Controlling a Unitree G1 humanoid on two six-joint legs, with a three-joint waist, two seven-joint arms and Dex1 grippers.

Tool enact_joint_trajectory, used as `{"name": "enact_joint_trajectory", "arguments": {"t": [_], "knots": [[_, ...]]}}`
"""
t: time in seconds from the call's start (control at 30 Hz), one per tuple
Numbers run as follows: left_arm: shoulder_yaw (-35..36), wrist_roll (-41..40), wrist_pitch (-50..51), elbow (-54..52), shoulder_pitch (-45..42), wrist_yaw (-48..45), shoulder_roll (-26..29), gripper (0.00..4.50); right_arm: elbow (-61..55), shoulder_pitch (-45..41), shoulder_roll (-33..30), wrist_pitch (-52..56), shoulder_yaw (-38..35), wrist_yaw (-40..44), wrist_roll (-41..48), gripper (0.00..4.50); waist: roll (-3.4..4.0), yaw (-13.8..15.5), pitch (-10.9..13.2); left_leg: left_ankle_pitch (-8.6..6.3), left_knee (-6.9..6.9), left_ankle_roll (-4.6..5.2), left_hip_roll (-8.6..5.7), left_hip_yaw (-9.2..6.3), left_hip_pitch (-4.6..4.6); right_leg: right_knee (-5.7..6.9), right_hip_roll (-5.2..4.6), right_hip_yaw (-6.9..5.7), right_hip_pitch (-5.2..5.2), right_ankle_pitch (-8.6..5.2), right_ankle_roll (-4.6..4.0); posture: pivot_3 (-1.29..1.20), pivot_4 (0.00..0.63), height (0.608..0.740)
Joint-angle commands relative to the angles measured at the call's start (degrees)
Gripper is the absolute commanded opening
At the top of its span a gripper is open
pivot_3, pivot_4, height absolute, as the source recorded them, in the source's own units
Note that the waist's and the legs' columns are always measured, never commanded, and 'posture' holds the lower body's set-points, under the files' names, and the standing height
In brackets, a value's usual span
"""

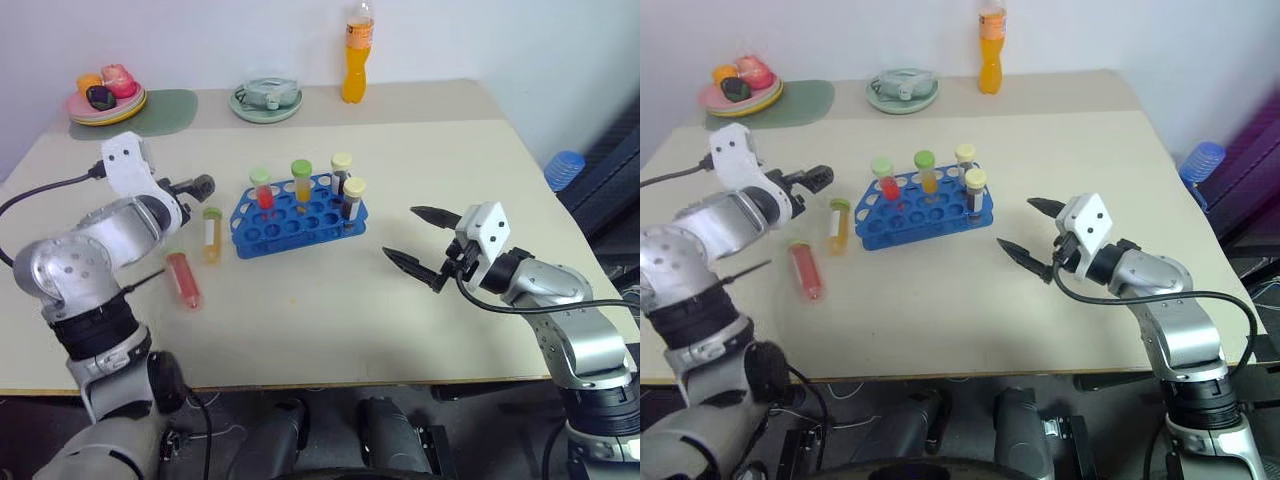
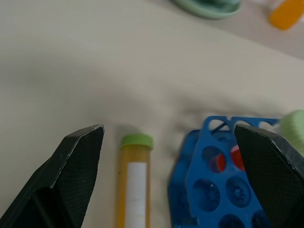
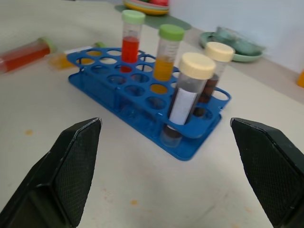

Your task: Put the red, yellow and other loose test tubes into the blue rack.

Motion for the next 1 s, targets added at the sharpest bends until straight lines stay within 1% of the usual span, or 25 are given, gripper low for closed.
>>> {"name": "enact_joint_trajectory", "arguments": {"t": [0.03,0.23,0.37,0.47,0.7,1.0], "knots": [[2.4,3.5,5.0,4.9,-5.0,3.8,0.8,4.5,0.6,-1.5,0.3,-1.8,-0.2,1.2,0.3,4.46,-0.01,0.0,0.0,0.06,0.01,-0.11,0.0,0.01,0.0,0.01,0.0,0.0,0.0,0.0,0.0,0.0,0.15,0.74],[1.3,4.4,5.0,17.6,-9.6,5.9,3.7,4.5,1.2,-3.0,-1.0,-1.0,-0.1,6.3,2.9,4.46,-0.01,-0.1,0.0,0.11,0.0,-0.27,0.01,0.01,0.0,0.04,-0.01,0.0,-0.05,0.01,0.0,0.0,0.15,0.74],[0.6,6.0,5.0,25.5,-12.5,5.6,4.7,4.5,-2.2,-2.2,-2.1,1.1,-0.7,9.9,6.9,4.46,-0.03,-0.1,0.0,0.11,0.02,-0.28,0.0,0.02,-0.02,0.02,-0.01,0.0,-0.04,0.01,0.01,0.0,0.15,0.74],[-0.1,7.6,5.0,29.5,-14.3,4.5,5.0,4.5,-5.2,-1.7,-2.9,3.1,-1.0,10.8,9.1,4.46,-0.04,-0.1,0.0,0.11,0.02,-0.27,0.01,0.02,-0.02,0.03,-0.02,0.0,-0.04,0.01,0.01,0.0,0.15,0.74],[-2.6,13.7,5.0,36.7,-16.5,0.4,5.0,4.5,-9.9,-4.1,-3.7,6.9,-1.4,8.5,11.3,4.46,-0.04,-0.2,0.0,0.08,0.02,-0.24,0.01,0.02,-0.04,0.04,-0.04,0.0,-0.08,0.01,0.01,0.0,0.15,0.74],[-3.6,22.8,3.4,44.2,-19.5,-3.2,3.9,4.5,-12.5,-9.2,-4.6,11.8,-2.2,5.0,13.1,4.46,-0.06,-0.1,0.0,0.09,0.04,-0.25,0.01,0.02,-0.13,0.02,-0.07,0.0,-0.11,0.01,0.01,0.0,0.15,0.74]]}}
